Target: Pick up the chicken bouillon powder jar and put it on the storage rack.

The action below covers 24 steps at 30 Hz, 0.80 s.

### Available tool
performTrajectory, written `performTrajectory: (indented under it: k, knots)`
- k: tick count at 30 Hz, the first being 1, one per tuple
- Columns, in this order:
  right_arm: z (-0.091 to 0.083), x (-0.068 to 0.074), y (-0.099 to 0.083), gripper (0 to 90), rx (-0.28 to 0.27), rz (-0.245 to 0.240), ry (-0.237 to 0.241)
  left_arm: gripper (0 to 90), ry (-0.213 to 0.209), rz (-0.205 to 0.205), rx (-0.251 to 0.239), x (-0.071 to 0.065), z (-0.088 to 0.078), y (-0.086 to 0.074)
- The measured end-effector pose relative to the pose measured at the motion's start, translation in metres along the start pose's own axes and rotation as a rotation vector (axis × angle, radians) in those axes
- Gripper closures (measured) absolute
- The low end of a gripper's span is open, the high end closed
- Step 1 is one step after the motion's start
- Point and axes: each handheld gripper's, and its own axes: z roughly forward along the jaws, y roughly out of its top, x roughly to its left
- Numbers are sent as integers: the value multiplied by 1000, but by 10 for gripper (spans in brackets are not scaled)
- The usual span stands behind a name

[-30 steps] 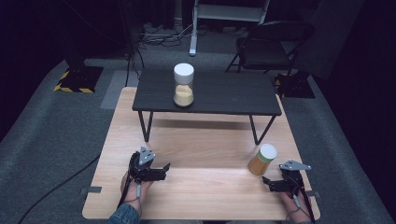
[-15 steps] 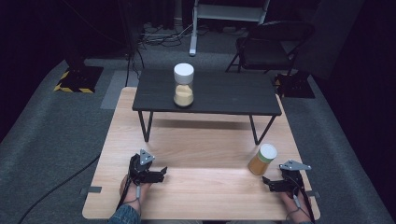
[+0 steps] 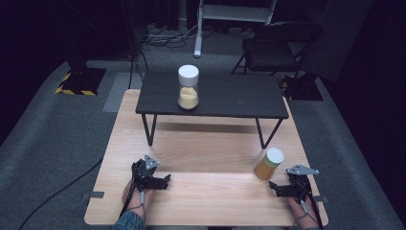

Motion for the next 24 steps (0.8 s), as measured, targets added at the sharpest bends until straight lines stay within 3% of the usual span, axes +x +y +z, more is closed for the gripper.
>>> performTrajectory:
  k: [24]
  knots:
    - [-5,-5,-4,32,-2,2,19,5,3,-1,3,0,-1,0]
